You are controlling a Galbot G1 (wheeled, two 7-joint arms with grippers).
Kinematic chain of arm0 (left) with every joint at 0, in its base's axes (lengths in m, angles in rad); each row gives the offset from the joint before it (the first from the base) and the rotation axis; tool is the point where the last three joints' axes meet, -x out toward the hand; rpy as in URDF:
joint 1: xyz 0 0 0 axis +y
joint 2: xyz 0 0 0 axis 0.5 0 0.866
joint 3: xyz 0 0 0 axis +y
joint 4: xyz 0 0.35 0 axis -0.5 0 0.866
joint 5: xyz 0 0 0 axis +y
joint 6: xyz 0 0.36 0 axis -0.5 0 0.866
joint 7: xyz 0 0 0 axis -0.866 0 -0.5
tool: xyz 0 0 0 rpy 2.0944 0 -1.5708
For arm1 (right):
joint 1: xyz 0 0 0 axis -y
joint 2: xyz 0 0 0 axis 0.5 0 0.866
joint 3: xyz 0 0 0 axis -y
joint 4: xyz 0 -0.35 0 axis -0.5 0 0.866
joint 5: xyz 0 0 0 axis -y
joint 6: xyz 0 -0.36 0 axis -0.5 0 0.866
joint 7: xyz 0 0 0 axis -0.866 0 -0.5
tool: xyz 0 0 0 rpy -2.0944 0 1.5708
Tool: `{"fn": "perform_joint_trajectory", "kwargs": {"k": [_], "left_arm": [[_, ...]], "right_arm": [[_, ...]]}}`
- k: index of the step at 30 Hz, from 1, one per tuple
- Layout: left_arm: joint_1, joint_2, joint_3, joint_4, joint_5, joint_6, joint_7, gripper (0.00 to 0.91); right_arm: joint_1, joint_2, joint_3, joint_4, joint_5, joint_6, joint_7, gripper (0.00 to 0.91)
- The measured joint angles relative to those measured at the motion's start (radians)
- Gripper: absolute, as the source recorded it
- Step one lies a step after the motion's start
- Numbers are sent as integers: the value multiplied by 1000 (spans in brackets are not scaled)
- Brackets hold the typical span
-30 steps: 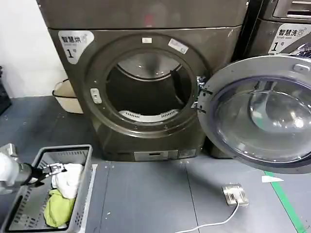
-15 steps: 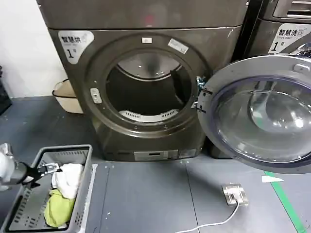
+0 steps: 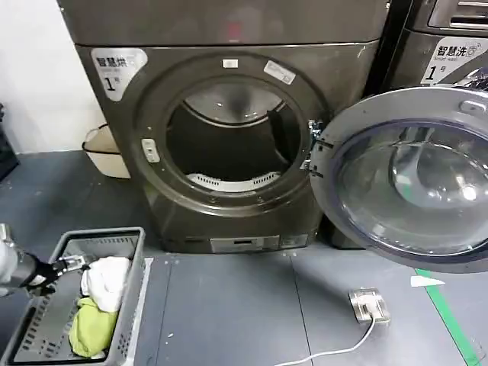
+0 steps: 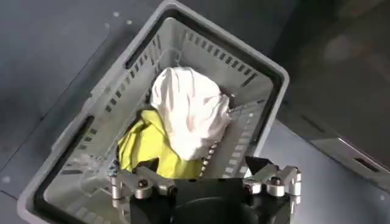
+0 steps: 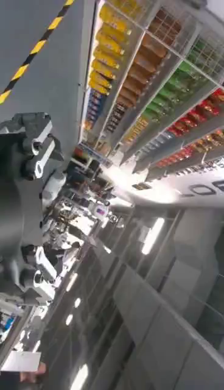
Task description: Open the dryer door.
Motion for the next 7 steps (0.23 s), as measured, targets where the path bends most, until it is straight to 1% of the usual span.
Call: {"fn": "perform_joint_trajectory", "kwargs": {"k": [7], "left_arm": [[-2, 0, 6, 10, 4, 0, 0, 907]], "right_arm": [[-1, 0, 2, -1, 0, 0, -2, 907]]}}
